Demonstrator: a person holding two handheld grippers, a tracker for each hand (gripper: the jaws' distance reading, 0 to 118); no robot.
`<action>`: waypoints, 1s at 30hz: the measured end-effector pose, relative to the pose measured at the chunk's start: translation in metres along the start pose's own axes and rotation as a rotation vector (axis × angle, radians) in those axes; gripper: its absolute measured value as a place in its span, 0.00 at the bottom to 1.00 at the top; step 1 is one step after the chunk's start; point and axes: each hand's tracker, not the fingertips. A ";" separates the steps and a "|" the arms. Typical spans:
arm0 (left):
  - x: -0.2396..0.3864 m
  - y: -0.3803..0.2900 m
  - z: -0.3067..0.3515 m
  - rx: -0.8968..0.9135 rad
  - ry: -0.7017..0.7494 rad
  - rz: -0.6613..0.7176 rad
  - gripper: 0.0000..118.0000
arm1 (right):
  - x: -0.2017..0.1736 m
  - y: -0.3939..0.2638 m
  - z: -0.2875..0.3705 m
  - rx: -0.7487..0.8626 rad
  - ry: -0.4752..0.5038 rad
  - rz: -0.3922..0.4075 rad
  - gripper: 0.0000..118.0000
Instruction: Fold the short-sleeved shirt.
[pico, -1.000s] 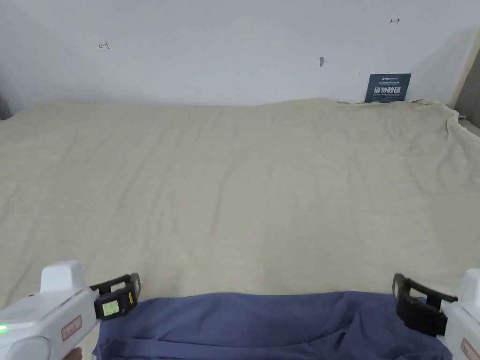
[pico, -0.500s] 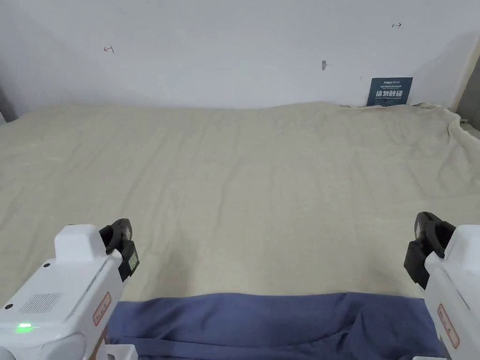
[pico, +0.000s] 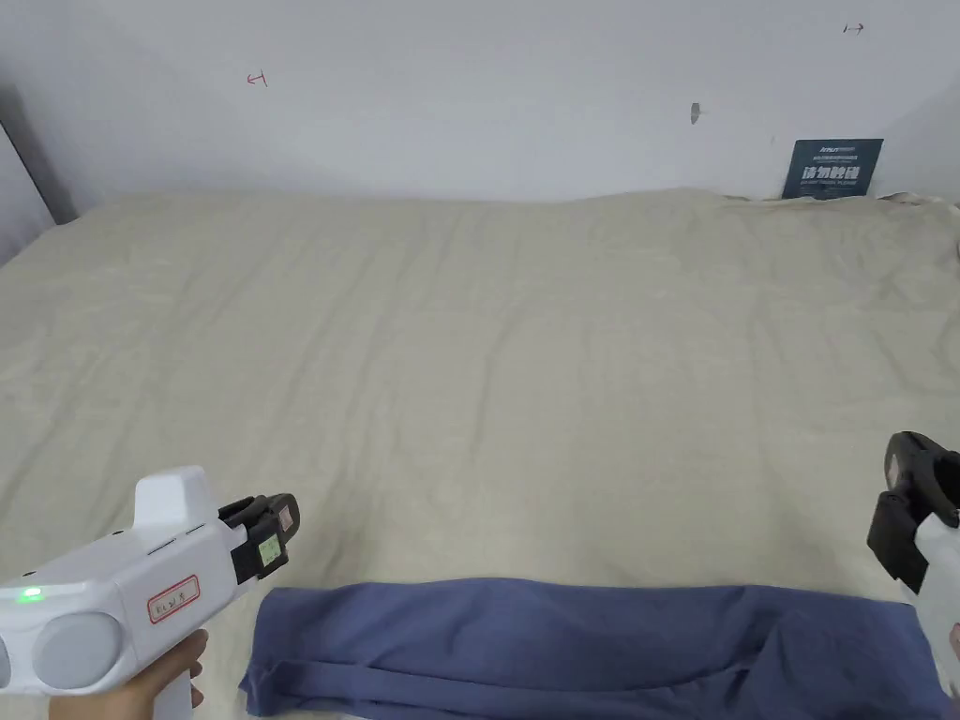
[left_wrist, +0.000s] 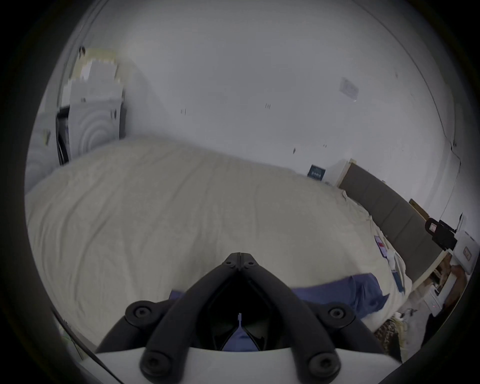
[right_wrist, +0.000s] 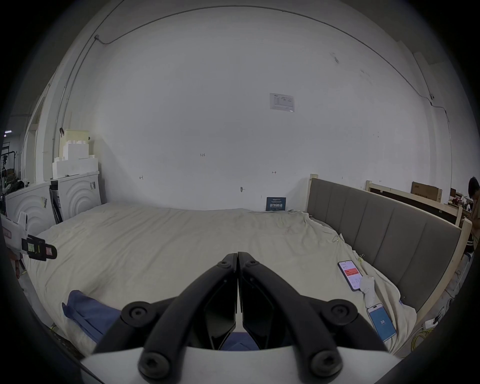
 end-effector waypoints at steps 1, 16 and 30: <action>-0.009 0.000 -0.002 -0.019 -0.001 0.008 0.00 | 0.002 -0.001 -0.002 -0.004 -0.003 0.004 0.00; -0.107 -0.031 -0.069 -0.390 -0.082 0.156 0.74 | 0.001 -0.013 -0.019 -0.087 -0.033 0.036 0.00; -0.108 -0.054 -0.100 -0.467 -0.033 0.042 0.22 | 0.005 -0.023 -0.025 -0.137 -0.060 0.035 0.00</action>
